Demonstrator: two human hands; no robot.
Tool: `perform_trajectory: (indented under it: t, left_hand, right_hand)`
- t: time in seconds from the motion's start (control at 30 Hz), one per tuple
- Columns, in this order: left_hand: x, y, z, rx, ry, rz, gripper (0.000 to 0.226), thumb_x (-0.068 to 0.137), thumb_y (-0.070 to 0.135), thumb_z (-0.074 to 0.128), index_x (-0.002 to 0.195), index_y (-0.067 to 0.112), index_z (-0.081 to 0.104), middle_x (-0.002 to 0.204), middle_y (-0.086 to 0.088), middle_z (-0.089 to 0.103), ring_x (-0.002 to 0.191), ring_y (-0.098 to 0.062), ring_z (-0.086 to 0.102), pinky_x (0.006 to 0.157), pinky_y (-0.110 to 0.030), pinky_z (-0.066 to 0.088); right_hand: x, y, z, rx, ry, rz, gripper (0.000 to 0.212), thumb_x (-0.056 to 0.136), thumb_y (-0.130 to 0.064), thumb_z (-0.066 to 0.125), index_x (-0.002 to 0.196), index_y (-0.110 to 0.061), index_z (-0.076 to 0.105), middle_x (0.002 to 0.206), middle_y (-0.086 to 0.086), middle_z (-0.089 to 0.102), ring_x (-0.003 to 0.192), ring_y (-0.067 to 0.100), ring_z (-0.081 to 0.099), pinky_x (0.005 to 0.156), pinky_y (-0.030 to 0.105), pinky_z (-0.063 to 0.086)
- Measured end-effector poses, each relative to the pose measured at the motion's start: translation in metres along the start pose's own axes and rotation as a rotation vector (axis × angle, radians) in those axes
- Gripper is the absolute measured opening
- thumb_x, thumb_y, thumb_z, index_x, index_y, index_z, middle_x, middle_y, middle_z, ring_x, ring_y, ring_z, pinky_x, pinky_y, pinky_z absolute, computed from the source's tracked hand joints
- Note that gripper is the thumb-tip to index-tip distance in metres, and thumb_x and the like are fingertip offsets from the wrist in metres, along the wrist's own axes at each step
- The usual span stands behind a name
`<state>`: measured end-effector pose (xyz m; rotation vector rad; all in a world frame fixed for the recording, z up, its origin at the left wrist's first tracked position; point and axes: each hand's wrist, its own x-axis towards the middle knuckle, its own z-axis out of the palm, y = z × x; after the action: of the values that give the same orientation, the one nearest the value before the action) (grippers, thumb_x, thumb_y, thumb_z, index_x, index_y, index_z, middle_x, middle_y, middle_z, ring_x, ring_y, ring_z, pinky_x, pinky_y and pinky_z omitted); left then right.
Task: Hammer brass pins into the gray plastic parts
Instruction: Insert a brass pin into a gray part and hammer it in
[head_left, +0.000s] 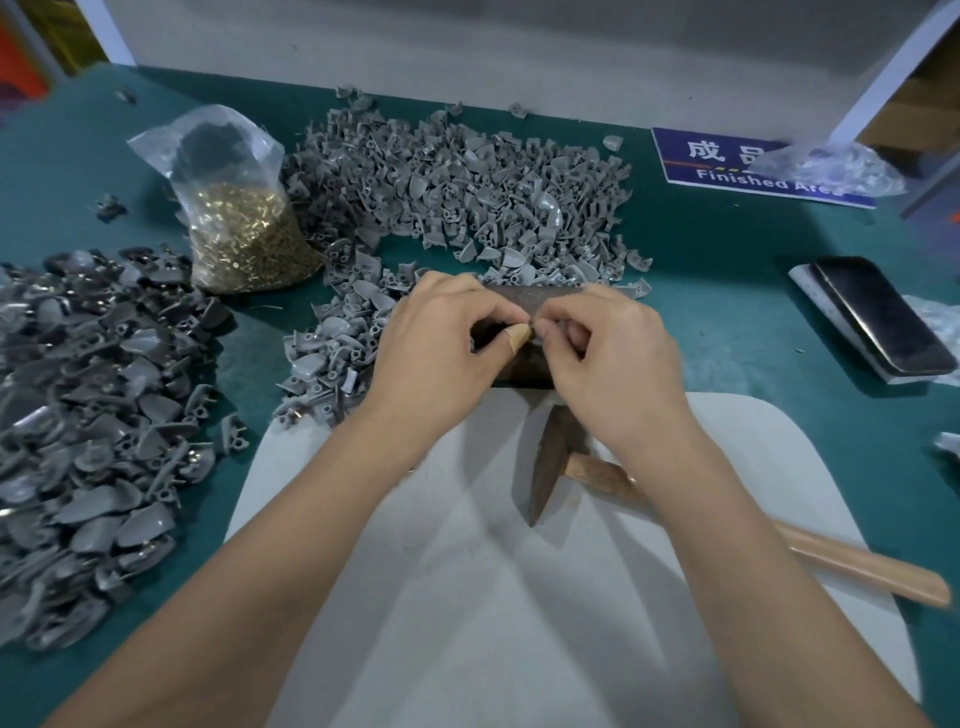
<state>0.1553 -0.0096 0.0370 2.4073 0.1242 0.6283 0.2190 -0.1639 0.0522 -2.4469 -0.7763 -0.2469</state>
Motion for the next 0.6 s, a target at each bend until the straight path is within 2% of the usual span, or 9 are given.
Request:
perform_trajectory:
  t: [0.17, 0.3, 0.47, 0.53, 0.6]
  left_hand:
    - [-0.002, -0.002, -0.001, 0.141, 0.006, 0.024, 0.013, 0.094, 0.041, 0.066, 0.100, 0.032, 0.072, 0.095, 0.012, 0.063, 0.104, -0.015, 0.051, 0.085, -0.034, 0.043]
    - [-0.001, -0.002, 0.000, 0.156, 0.009, 0.024, 0.015, 0.094, 0.045, 0.064, 0.101, 0.034, 0.071, 0.096, 0.014, 0.062, 0.104, -0.012, 0.049, 0.081, -0.027, 0.036]
    - [-0.002, -0.003, 0.000, 0.123, 0.005, 0.005, 0.014, 0.094, 0.045, 0.065, 0.101, 0.035, 0.072, 0.097, 0.015, 0.062, 0.107, -0.012, 0.049, 0.083, -0.034, 0.044]
    - [-0.002, -0.003, 0.000, 0.113, 0.009, 0.001, 0.013, 0.094, 0.044, 0.066, 0.101, 0.034, 0.072, 0.097, 0.015, 0.062, 0.107, -0.012, 0.050, 0.083, -0.036, 0.046]
    - [-0.001, -0.003, 0.000, 0.108, 0.011, 0.002, 0.012, 0.094, 0.043, 0.067, 0.100, 0.034, 0.073, 0.096, 0.015, 0.061, 0.107, -0.013, 0.050, 0.083, -0.036, 0.046]
  right_hand:
    - [-0.002, 0.003, 0.004, 0.082, 0.034, 0.029, 0.012, 0.092, -0.030, 0.067, 0.081, -0.035, 0.071, 0.069, -0.008, 0.045, 0.070, 0.011, 0.047, 0.059, 0.032, 0.039]
    - [-0.002, 0.008, 0.004, 0.079, 0.041, 0.032, 0.011, 0.092, -0.035, 0.066, 0.083, -0.038, 0.072, 0.069, -0.008, 0.046, 0.070, 0.010, 0.048, 0.057, 0.029, 0.031]
    - [-0.002, 0.012, 0.003, 0.029, 0.034, 0.045, 0.006, 0.093, -0.044, 0.064, 0.093, -0.045, 0.070, 0.076, -0.016, 0.052, 0.071, 0.006, 0.051, 0.055, 0.027, 0.028]
    - [-0.003, 0.011, 0.002, 0.039, 0.031, 0.053, 0.007, 0.093, -0.048, 0.064, 0.098, -0.048, 0.069, 0.075, -0.021, 0.056, 0.070, 0.006, 0.052, 0.056, 0.028, 0.033]
    - [-0.006, 0.014, -0.003, 0.110, 0.038, 0.091, 0.012, 0.093, -0.050, 0.065, 0.103, -0.047, 0.071, 0.078, -0.022, 0.063, 0.075, 0.006, 0.056, 0.063, 0.031, 0.045]
